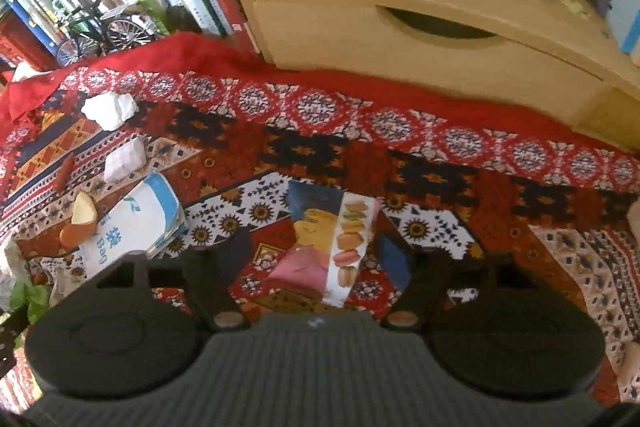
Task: Collect trash
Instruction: 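Grasp crumpled newspaper and green plastic with the left tool while the right tool grasps the pink snack bag, then carry the newspaper and pink snack bag over the black bin and open both tools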
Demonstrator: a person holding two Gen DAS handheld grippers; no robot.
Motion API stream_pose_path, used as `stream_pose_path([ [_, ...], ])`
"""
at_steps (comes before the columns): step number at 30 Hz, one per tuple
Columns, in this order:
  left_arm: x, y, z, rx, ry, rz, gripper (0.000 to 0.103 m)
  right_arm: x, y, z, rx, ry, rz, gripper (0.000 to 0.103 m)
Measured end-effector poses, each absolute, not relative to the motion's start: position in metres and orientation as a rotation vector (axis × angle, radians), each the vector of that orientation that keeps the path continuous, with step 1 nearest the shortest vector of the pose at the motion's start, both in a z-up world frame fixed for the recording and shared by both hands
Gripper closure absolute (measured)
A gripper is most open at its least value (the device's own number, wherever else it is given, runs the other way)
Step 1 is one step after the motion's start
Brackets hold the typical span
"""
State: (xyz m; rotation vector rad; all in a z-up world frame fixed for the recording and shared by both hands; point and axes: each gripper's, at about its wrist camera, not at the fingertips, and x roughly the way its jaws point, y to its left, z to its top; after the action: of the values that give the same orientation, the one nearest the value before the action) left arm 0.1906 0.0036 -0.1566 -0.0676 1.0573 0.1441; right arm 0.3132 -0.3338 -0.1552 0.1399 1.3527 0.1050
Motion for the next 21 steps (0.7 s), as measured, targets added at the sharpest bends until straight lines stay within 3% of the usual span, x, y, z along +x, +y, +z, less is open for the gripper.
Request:
stream_pose_path([
  [2, 0.191, 0.006, -0.158, -0.091, 1.067, 0.154, 0.047, 0.311, -0.332, -0.155, 0.143, 1.350, 0.124, 0.049],
  [4, 0.190, 0.007, -0.156, -0.115, 1.071, 0.156, 0.054, 0.308, -0.332, -0.152, 0.142, 1.335, 0.140, 0.057],
  [5, 0.190, 0.007, -0.155, -0.132, 1.071, 0.151, 0.063, 0.306, -0.332, -0.150, 0.143, 1.323, 0.148, 0.059],
  [7, 0.188, 0.005, -0.151, -0.132, 1.062, 0.174, 0.070, 0.302, -0.333, -0.145, 0.149, 1.301, 0.162, 0.059],
  [21, 0.170, -0.026, -0.096, -0.111, 0.970, 0.141, 0.071, 0.263, -0.334, -0.088, 0.230, 1.223, 0.217, 0.060],
])
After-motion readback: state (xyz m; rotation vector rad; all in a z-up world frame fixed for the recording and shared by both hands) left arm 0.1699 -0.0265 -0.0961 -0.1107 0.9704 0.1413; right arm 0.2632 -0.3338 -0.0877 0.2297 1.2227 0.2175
